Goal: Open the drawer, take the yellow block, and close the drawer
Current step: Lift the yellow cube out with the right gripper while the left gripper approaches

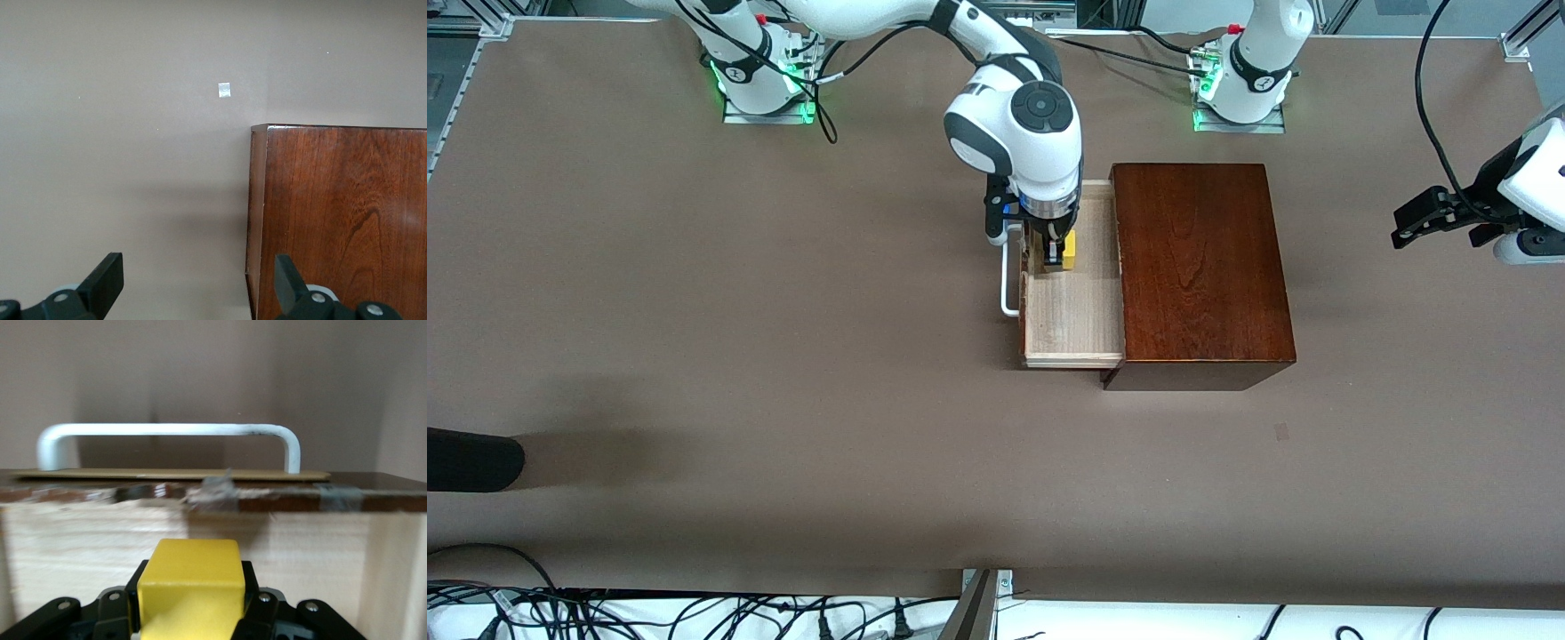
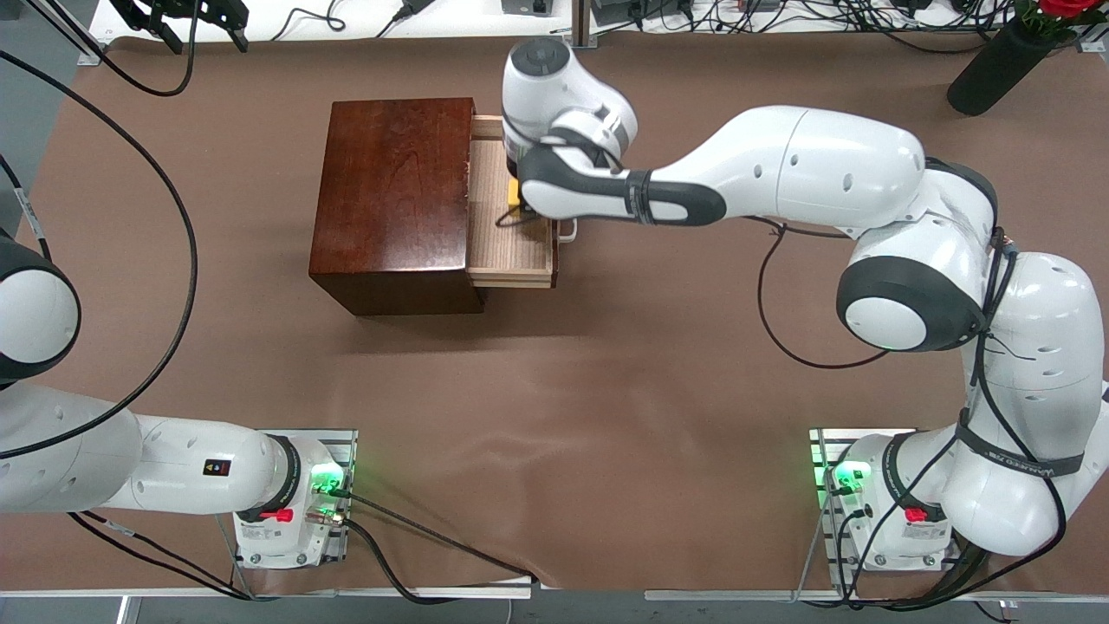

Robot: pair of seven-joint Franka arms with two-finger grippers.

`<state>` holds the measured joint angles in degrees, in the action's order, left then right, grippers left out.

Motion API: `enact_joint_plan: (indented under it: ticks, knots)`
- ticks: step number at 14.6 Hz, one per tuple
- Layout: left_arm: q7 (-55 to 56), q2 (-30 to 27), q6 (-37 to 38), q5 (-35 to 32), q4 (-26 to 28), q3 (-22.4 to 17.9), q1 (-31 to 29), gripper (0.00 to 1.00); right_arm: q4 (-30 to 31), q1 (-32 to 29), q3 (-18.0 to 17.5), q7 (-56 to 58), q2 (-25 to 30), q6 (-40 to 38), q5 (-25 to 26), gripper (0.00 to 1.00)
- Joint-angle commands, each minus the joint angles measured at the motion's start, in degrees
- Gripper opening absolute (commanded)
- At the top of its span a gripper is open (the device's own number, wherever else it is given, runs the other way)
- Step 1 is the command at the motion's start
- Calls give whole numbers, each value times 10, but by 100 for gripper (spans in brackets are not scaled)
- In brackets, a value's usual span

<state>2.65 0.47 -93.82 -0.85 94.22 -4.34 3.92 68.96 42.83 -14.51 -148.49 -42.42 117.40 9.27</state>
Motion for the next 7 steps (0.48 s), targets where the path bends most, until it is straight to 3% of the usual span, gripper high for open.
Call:
enact_joint_plan:
  ticks: [1,3,7]
  knots:
    - [-10,10,4,13,-18,3,-6,100,-92,-10,-1,40,8,-112,-35,0]
    - [-8,15,3,16,-18,6,-5,100,-91,-33,1,125,47,-142,-62,0]
    - [1,23,1,31,-20,6,-4,100,-66,-81,5,351,103,-242,-66,0]
